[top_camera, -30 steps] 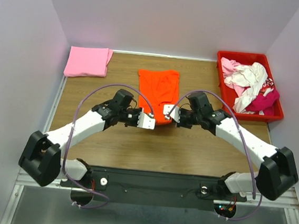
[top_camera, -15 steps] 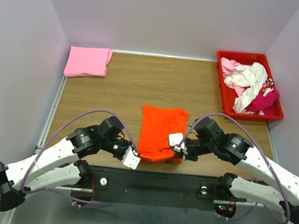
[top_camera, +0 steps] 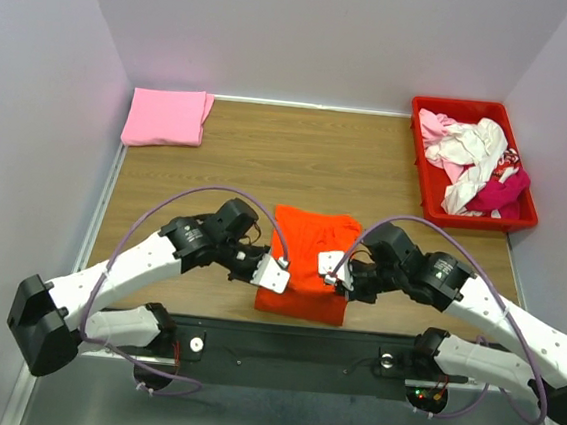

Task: Fold and stack the t-shirts
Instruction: Fold the tshirt

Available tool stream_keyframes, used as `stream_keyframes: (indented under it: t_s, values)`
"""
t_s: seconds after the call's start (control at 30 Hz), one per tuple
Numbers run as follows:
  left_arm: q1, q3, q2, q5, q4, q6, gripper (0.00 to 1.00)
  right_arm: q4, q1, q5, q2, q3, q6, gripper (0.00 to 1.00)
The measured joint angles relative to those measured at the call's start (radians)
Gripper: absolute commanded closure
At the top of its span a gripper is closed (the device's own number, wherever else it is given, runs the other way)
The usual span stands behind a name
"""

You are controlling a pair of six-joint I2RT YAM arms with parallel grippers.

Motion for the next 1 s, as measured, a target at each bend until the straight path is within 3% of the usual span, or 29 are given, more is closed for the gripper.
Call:
stream_keyframes:
  t_s: [0.1, 0.2, 0.53, 0.83, 1.0]
  values:
    - [0.05, 0.066, 0.07, 0.021, -0.011, 0.05, 1.0, 0.0, -0.017, 0.017, 0.003, 0.001, -0.019, 0.99]
    - [0.124, 0.142, 0.158, 0.04, -0.027, 0.117, 1.0, -0.001, -0.11, 0.002, 0.037, 0.015, -0.063, 0.99]
    - [0.302, 0.464, 0.546, 0.12, -0.111, 0.325, 1.0, 0.001, -0.442, -0.159, 0.353, 0.165, -0.327, 0.99]
    - [0.357, 0.776, 0.925, 0.161, -0.147, 0.384, 1.0, 0.004, -0.631, -0.247, 0.685, 0.291, -0.515, 0.99]
    - [0.375, 0.856, 1.071, 0.162, -0.123, 0.374, 0.98, 0.013, -0.674, -0.259, 0.854, 0.379, -0.566, 0.99]
